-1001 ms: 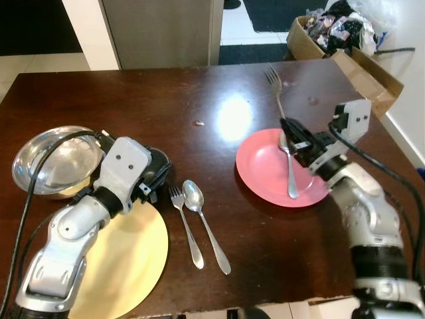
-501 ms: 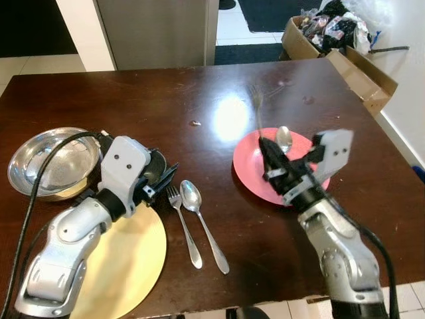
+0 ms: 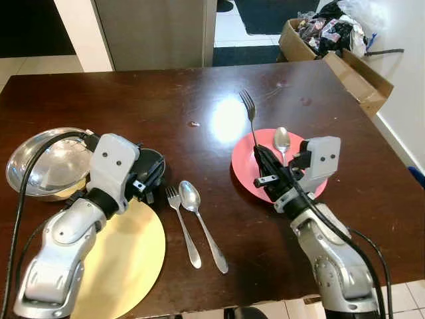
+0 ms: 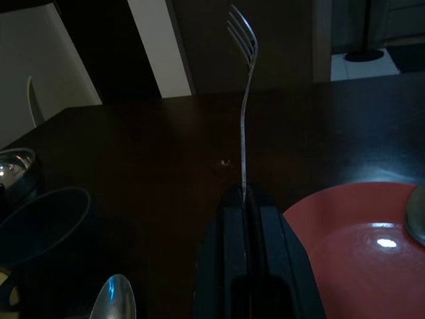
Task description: Setting the table
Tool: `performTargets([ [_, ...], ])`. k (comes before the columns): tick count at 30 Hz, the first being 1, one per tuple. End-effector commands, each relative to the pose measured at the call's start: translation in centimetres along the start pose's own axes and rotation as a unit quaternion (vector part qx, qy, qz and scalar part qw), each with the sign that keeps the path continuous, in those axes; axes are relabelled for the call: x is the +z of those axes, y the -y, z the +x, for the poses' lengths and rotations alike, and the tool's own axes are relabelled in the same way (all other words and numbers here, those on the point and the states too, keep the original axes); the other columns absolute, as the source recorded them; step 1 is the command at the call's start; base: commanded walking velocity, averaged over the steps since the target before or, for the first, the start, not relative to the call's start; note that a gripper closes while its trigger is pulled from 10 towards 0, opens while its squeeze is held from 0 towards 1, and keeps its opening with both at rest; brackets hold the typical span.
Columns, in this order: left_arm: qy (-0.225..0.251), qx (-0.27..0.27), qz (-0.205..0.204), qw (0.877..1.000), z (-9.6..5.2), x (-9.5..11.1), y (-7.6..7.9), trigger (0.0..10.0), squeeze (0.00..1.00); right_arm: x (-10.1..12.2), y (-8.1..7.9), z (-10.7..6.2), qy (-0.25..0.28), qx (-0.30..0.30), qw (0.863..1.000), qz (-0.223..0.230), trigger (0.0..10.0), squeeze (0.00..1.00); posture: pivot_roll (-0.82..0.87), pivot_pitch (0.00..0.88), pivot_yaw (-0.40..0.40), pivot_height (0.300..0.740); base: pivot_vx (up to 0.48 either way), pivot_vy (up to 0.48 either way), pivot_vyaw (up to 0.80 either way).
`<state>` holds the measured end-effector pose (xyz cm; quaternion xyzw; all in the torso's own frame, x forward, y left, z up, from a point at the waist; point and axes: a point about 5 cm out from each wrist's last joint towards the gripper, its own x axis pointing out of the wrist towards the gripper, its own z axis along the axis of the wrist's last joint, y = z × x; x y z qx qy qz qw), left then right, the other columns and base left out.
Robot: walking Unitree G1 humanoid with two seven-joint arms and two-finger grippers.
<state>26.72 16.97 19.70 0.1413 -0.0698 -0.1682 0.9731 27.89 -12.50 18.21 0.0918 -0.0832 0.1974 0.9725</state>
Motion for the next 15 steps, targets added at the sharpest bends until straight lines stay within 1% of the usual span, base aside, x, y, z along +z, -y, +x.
performTargets([
  [1, -0.008, 0.012, 0.001, 1.000, 0.00, -0.41, -0.15, 10.0, 0.00, 0.53, -0.13, -0.03, 0.014, 0.000, 1.000, -0.003, 10.0, 0.00, -0.07, 0.072, 0.019, 0.740, 0.000, 0.000, 0.00],
  [7, -0.009, 0.026, -0.002, 1.000, -0.10, -0.50, -0.36, 10.0, 0.00, 0.53, -0.19, 0.04, 0.013, 0.000, 1.000, 0.001, 10.0, 0.00, -0.07, 0.072, 0.018, 0.740, 0.000, 0.000, 0.00],
  [15, -0.010, 0.030, -0.002, 1.000, -0.15, -0.51, -0.33, 10.0, 0.00, 0.47, -0.49, 0.19, 0.014, 0.004, 1.000, 0.012, 10.0, 0.00, -0.07, 0.072, 0.018, 0.740, 0.000, 0.000, 0.00],
])
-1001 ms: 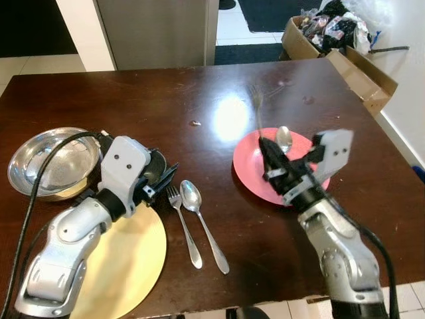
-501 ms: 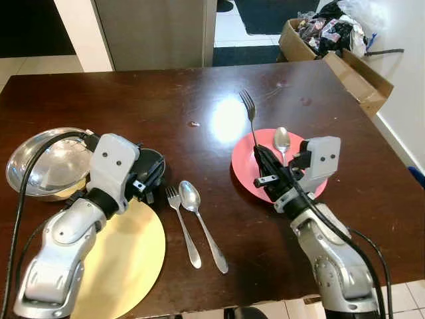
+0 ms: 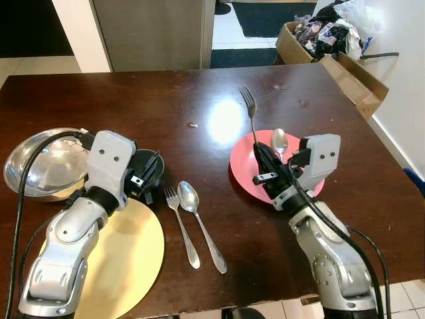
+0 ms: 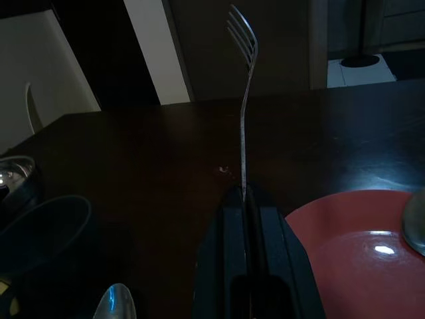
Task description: Setting the table
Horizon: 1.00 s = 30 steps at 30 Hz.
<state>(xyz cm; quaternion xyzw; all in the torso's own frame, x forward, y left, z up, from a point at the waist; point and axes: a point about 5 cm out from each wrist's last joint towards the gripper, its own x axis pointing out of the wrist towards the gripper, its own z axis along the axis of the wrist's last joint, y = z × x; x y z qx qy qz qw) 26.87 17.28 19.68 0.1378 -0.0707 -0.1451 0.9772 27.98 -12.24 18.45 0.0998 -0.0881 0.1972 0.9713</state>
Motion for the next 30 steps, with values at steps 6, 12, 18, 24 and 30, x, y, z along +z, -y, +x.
performTargets([
  [6, -0.007, 0.009, 0.003, 1.000, -0.15, -0.31, -0.04, 10.0, 0.00, 0.56, -0.52, 0.13, 0.019, 0.007, 0.999, 0.045, 10.0, 0.00, -0.06, 0.072, 0.024, 0.740, -0.286, 0.000, 0.00],
  [12, -0.007, 0.009, 0.006, 1.000, -0.13, -0.26, -0.12, 10.0, 0.00, 0.68, -0.82, 0.27, 0.025, 0.015, 0.998, 0.059, 10.0, 0.00, -0.05, 0.070, 0.025, 0.740, -0.309, 0.000, 0.00],
  [18, -0.006, 0.009, 0.007, 1.000, -0.06, -0.23, -0.08, 10.0, 0.00, 0.69, -0.87, 0.29, 0.026, 0.017, 0.997, 0.064, 10.0, 0.00, -0.05, 0.066, 0.026, 0.740, -0.345, 0.000, 0.00],
  [24, -0.006, 0.008, 0.008, 1.000, 0.00, -0.23, -0.09, 10.0, 0.00, 0.70, -0.83, 0.31, 0.027, 0.018, 0.997, 0.067, 10.0, 0.00, -0.05, 0.062, 0.029, 0.740, -0.351, 0.000, 0.00],
  [30, -0.005, 0.008, 0.008, 1.000, 0.06, -0.18, -0.10, 10.0, 0.00, 0.71, -0.86, 0.32, 0.027, 0.019, 0.997, 0.070, 10.0, 0.00, -0.05, 0.062, 0.029, 0.740, -0.347, 0.000, 0.00],
])
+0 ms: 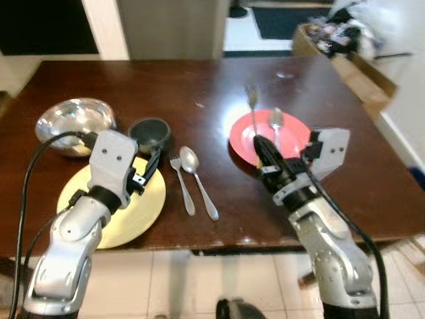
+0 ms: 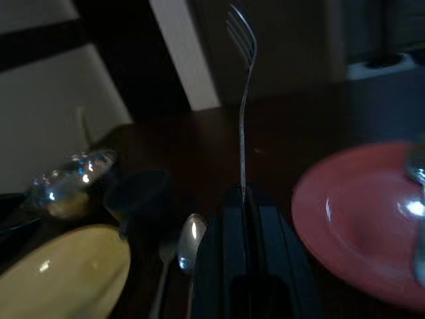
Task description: Setting the table
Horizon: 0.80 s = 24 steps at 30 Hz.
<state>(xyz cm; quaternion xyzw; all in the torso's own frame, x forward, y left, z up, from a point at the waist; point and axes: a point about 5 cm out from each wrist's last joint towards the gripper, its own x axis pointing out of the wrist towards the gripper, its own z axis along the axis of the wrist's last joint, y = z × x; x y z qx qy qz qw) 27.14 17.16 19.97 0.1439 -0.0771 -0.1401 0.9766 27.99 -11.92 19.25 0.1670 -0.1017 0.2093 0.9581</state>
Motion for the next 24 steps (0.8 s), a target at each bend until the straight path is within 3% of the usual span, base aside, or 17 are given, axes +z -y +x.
performTargets([
  [1, -0.009, 0.003, 0.001, 1.000, -0.25, -0.44, -0.05, 10.0, 0.00, 0.01, -0.46, 0.04, 0.002, 0.009, 1.000, 0.008, 10.0, 0.00, -0.05, 0.062, 0.029, 0.740, -0.341, 0.000, 0.00],
  [24, -0.009, 0.003, 0.000, 1.000, -0.24, -0.48, 0.03, 10.0, 0.00, 0.35, -0.50, 0.06, 0.010, 0.014, 0.999, 0.047, 10.0, 0.00, -0.05, 0.061, 0.027, 0.740, -0.328, 0.000, 0.00],
])
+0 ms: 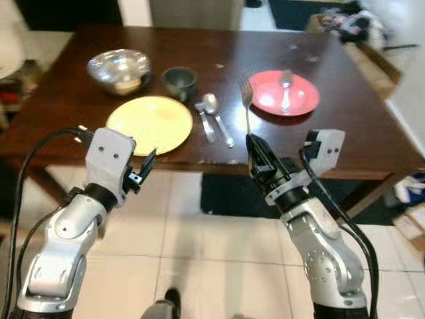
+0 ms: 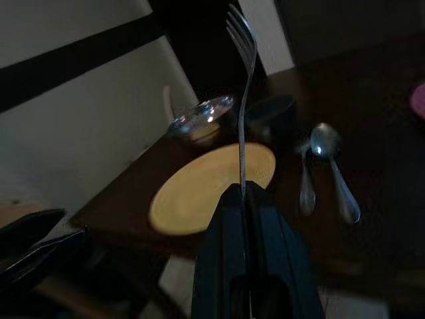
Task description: Setting the table
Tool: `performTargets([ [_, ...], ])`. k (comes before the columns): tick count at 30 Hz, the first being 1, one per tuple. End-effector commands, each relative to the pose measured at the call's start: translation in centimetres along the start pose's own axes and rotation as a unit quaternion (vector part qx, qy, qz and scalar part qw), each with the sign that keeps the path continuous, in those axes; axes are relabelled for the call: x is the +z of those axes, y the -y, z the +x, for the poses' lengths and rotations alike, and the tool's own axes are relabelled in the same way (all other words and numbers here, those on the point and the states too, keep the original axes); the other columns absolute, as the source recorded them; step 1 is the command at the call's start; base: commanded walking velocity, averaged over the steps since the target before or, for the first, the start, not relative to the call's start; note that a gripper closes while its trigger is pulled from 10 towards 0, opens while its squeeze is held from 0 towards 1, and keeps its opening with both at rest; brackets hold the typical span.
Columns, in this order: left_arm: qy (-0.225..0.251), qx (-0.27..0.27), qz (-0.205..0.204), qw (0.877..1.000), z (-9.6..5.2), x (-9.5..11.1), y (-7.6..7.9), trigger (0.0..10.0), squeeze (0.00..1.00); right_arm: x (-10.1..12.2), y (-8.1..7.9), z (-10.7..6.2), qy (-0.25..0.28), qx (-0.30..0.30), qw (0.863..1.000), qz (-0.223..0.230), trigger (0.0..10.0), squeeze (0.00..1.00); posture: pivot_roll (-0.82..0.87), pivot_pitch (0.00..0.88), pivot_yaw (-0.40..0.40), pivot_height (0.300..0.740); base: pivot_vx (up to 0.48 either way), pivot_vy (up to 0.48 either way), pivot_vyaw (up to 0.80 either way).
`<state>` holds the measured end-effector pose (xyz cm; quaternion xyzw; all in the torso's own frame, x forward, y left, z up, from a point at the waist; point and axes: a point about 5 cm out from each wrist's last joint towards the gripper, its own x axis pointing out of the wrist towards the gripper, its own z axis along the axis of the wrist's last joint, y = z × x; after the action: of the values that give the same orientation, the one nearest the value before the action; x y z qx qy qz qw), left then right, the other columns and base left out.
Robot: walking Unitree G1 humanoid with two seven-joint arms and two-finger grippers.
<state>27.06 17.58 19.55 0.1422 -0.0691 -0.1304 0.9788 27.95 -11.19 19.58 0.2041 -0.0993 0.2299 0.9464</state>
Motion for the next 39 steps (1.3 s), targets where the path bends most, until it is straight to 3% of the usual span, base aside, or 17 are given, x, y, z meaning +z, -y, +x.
performTargets([
  [1, 0.000, -0.005, 0.002, 1.000, 0.00, 0.01, 0.27, 10.0, 0.00, 0.35, 0.22, -0.27, 0.008, -0.004, 1.000, 0.008, 10.0, 0.00, -0.05, 0.061, 0.027, 0.740, -0.307, 0.000, 0.00],
  [16, 0.000, -0.005, 0.001, 1.000, 0.00, 0.00, 0.35, 10.0, 0.00, 0.48, 0.23, -0.31, 0.008, -0.004, 1.000, 0.014, 10.0, 0.00, -0.05, 0.064, 0.027, 0.740, -0.292, 0.000, 0.00],
  [26, -0.005, -0.006, -0.004, 1.000, 0.01, -0.12, 0.45, 10.0, 0.00, 0.51, 0.34, -0.33, 0.007, -0.008, 1.000, 0.016, 10.0, 0.00, -0.05, 0.065, 0.026, 0.740, 0.000, 0.000, 0.00],
  [39, -0.007, -0.003, -0.005, 1.000, 0.05, -0.15, 0.49, 10.0, 0.00, 0.52, 0.38, -0.24, 0.004, -0.003, 1.000, 0.016, 10.0, 0.00, -0.05, 0.064, 0.024, 0.740, 0.000, 0.000, 0.76],
])
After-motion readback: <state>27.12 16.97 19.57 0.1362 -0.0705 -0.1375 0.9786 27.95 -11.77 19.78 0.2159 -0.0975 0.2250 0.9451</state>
